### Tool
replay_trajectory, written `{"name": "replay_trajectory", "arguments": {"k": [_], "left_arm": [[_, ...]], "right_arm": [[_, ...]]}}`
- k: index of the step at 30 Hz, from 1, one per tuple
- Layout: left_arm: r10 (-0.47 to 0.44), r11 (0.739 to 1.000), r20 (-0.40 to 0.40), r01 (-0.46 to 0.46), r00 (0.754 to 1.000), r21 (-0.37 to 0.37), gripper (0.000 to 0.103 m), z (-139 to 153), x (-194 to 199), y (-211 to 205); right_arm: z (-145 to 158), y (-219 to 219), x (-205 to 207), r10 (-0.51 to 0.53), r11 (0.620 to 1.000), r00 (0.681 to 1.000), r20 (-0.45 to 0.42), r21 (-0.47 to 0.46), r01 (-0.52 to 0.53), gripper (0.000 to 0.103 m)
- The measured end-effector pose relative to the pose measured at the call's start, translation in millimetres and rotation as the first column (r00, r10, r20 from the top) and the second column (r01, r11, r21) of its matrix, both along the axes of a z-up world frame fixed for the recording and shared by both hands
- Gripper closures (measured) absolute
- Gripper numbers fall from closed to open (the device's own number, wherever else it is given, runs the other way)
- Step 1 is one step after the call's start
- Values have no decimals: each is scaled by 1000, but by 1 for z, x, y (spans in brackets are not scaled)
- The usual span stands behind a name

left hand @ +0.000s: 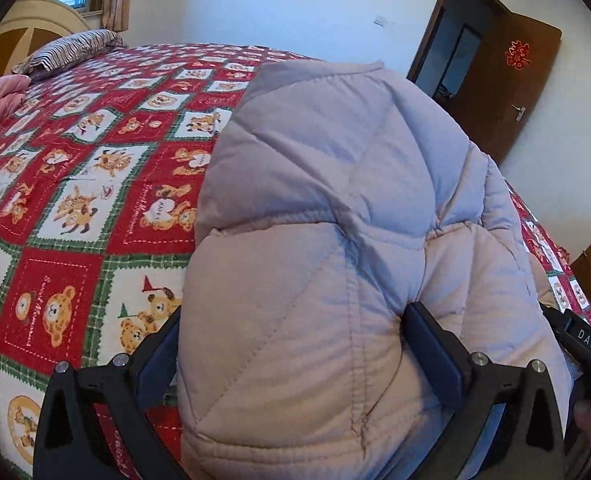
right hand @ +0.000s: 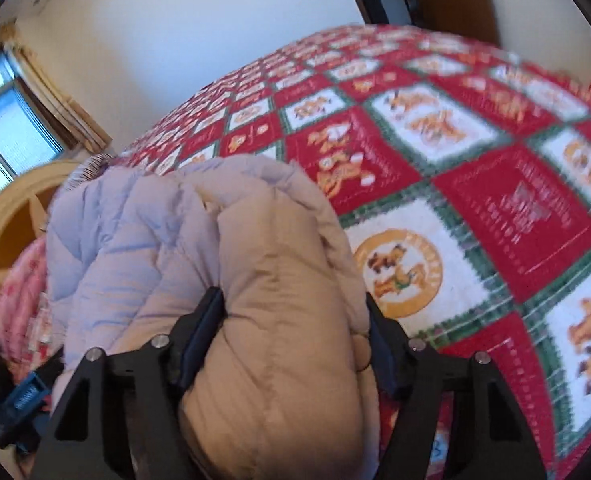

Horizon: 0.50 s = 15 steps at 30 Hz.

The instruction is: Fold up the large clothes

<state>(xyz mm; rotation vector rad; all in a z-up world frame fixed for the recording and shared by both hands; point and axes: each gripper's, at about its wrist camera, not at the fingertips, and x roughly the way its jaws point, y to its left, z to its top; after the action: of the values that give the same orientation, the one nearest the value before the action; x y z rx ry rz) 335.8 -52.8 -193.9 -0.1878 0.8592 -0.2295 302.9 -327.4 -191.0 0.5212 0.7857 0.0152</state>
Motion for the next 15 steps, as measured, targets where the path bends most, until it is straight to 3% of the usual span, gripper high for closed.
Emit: {"name": "replay_trajectory", "arguments": {"k": [11,15], "left_arm": [[-32,999,-2,32,999,10,0,2,3,-13],[-55,998,4,55,998,-1,1,3,2,-16]], "right_arm": [[-11,-6,6,82,988,997,-2,130,-81,37],[-10,-3,-1,110,983,993,41,144,-115,53]]}}
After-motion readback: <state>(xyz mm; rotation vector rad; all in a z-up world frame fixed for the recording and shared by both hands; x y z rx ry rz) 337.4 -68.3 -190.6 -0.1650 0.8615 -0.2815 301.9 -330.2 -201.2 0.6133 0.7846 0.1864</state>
